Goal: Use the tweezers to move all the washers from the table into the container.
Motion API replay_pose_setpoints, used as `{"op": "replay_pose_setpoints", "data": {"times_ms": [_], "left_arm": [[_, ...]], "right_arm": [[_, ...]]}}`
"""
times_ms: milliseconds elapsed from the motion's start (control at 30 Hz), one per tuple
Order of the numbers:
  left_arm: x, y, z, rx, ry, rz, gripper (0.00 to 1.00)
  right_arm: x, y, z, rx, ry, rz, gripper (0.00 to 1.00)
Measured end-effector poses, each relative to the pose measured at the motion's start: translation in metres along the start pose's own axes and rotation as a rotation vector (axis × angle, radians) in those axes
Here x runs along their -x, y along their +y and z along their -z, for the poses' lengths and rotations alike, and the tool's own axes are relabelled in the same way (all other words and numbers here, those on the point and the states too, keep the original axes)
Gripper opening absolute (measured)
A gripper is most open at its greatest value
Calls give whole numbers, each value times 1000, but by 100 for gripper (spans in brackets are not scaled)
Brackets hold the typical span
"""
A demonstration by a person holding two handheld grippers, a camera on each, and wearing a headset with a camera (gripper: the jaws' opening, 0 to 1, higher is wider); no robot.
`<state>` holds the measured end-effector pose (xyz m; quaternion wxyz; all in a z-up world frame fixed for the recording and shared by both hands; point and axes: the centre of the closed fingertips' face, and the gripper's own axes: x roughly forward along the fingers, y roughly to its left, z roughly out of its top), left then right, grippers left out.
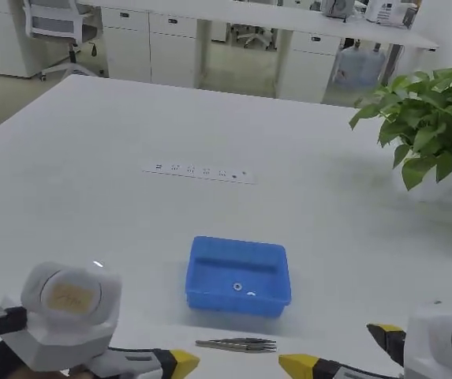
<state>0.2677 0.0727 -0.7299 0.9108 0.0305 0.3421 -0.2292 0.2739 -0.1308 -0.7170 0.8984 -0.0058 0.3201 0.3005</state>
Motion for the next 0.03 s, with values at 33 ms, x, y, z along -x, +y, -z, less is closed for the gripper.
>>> {"op": "replay_pose_setpoints", "data": {"times_ms": [33], "left_arm": [[1,1,-1,11,-5,-2,99]], "right_arm": [[0,0,0,-2,1,0,91]]}}
